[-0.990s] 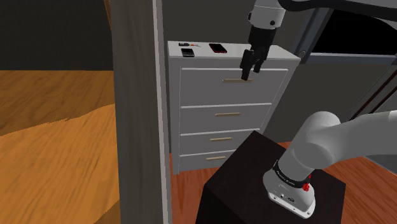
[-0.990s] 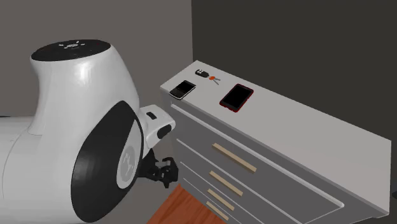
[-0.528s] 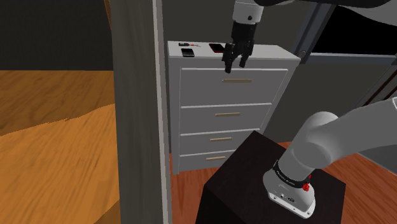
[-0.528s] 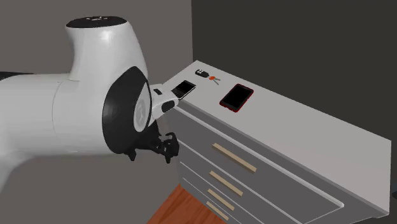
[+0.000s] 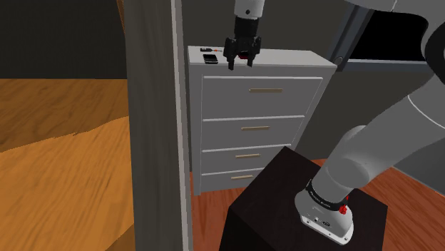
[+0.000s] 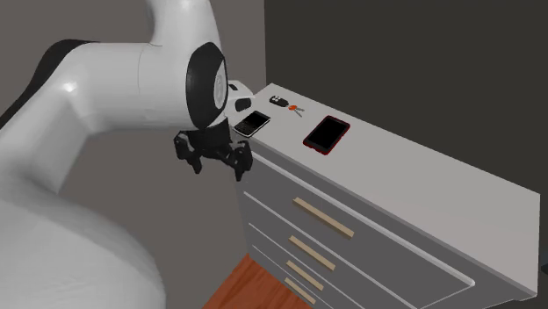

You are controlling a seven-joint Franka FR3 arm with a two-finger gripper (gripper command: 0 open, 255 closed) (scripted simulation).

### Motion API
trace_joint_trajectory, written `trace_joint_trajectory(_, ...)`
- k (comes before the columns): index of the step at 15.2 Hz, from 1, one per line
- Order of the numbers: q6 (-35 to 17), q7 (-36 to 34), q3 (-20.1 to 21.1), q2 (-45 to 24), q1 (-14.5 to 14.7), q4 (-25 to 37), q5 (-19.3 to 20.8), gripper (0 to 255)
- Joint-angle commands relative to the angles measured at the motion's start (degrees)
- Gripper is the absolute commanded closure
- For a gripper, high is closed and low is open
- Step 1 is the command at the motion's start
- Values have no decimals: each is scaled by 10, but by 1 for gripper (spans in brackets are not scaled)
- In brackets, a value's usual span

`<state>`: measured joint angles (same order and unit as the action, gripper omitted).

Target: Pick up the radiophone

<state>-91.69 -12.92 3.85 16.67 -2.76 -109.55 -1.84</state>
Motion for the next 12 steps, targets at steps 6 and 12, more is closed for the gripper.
trace_joint_trajectory(6, 5, -53, -3, -159, -12, 168, 4, 0)
trace_joint_trajectory(12, 51, -93, -12, -315, -19, 373, 6, 0)
